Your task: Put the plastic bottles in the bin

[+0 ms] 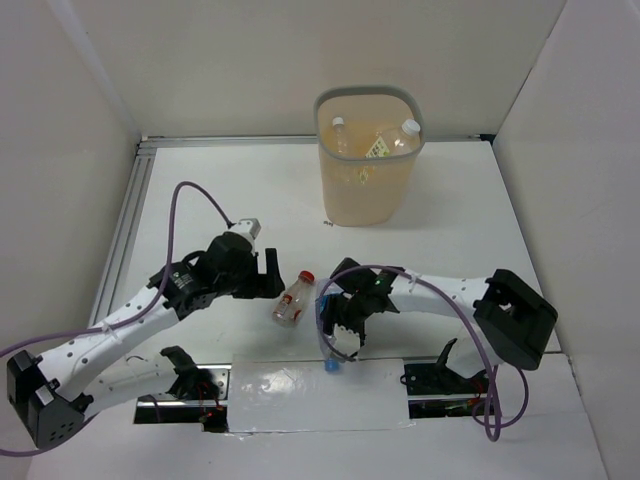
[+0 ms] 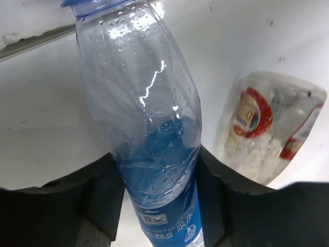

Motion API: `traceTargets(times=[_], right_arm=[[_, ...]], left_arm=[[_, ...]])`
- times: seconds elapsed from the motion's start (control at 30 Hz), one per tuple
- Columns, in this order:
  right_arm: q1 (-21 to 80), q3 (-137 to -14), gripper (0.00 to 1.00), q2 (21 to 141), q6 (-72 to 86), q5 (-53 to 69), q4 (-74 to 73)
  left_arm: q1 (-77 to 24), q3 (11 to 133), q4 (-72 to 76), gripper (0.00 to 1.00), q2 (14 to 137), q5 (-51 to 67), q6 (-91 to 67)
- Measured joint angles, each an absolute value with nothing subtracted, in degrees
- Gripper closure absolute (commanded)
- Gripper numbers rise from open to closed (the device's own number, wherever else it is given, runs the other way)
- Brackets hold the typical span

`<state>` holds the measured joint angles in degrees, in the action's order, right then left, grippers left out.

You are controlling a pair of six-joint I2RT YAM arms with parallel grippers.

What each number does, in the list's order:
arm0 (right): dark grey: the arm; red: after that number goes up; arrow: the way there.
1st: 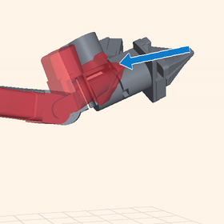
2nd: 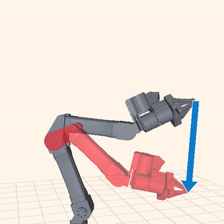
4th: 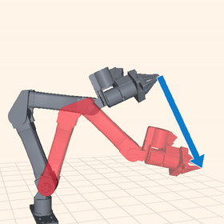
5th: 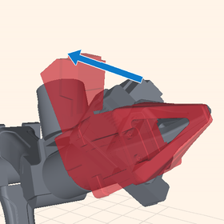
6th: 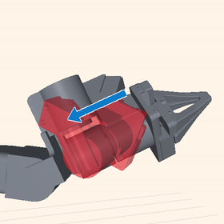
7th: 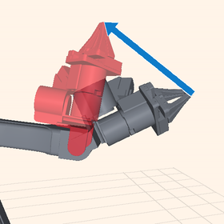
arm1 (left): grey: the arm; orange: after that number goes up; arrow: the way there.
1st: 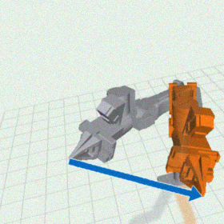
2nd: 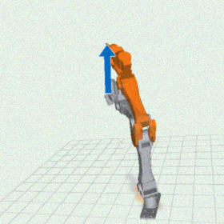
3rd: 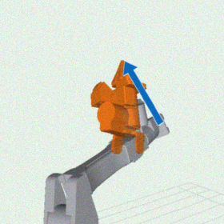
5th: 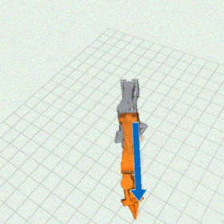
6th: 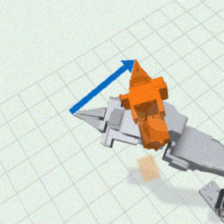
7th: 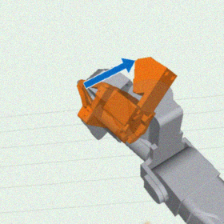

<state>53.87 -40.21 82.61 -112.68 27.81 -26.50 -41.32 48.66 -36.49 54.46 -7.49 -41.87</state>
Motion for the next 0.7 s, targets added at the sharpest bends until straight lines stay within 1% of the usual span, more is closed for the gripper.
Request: traceTargets(times=[0.03,0.07,0.13,0.27,0.43,0.53,0.7], right_arm=[[53.4,-40.6,0.51,82.6,-111.7,28.1,-27.3],[52.9,-41.2,0.58,82.3,-110.8,28.2,-28.3],[50.2,-42.5,0.64,80.8,-107.1,28.9,-30.6],[43.0,-46.4,0.65,75.8,-99.6,30.0,-34.9],[32.6,-57.2,0.66,68.2,-88.8,34.0,-37.1],[30.7,-64.8,0.66,66.2,-81.5,36.6,-36.9],[29.6,-72.2,0.66,65.7,-69.1,39.7,-32.6]], left_arm=[[-41.9,48.4,-36.1,0.00,54.8,-7.4,-42.1],[-42.8,48.2,-35.6,0.00,55.5,-7.2,-42.2],[-44.8,48.2,-34.2,0.00,57.4,-7.0,-42.2],[-48.4,48.2,-31.8,0.00,62.9,-7.5,-42.0],[-49.8,48.2,-30.4,0.00,67.5,-8.4,-42.0],[-49.8,48.0,-29.3,0.00,67.7,-9.1,-42.0],[-49.8,47.3,-27.4,0.00,68.1,-9.2,-42.0]])
